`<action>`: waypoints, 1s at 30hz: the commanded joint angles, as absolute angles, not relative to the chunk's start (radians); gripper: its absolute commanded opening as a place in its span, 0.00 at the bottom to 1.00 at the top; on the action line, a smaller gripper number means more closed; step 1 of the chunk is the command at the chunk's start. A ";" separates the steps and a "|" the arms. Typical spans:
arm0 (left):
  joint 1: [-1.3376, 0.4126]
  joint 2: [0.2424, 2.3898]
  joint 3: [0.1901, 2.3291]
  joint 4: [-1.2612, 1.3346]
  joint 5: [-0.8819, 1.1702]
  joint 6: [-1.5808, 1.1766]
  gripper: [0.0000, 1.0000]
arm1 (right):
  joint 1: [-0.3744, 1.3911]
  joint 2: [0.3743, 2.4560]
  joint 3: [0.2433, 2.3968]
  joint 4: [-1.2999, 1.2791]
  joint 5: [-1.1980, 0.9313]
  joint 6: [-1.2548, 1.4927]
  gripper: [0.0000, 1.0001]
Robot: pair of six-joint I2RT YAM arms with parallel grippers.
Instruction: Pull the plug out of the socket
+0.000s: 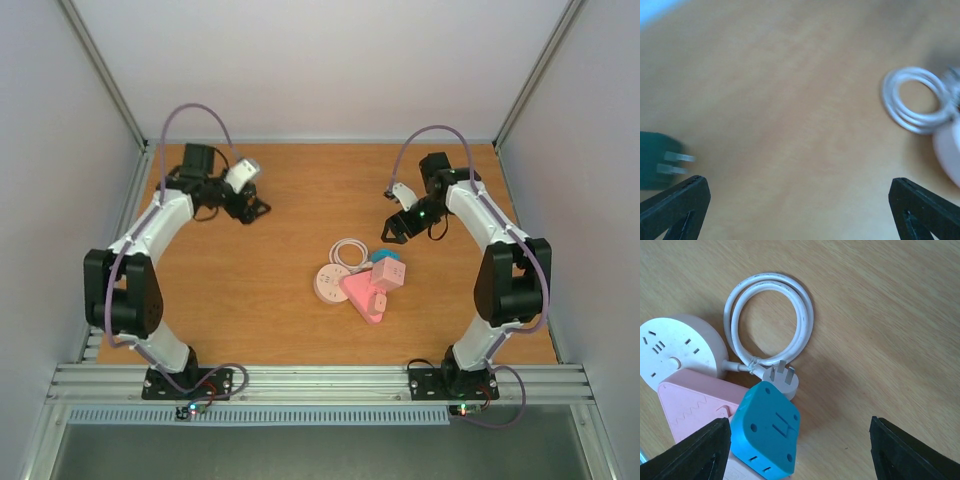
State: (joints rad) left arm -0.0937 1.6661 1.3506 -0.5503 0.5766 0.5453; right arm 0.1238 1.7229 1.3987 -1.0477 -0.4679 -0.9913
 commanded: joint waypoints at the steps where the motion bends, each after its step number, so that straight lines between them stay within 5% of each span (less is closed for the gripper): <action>1: -0.195 1.554 1.150 -0.571 0.634 0.579 1.00 | 0.113 1.747 1.417 -1.062 -0.471 -1.009 0.77; 14: -0.583 1.330 0.751 -0.343 0.444 0.373 1.00 | 0.050 1.738 1.351 -1.067 -0.442 -1.037 0.75; 30: -0.808 1.454 0.756 -0.192 0.208 0.123 1.00 | 0.042 1.720 1.265 -1.035 -0.419 -1.040 0.74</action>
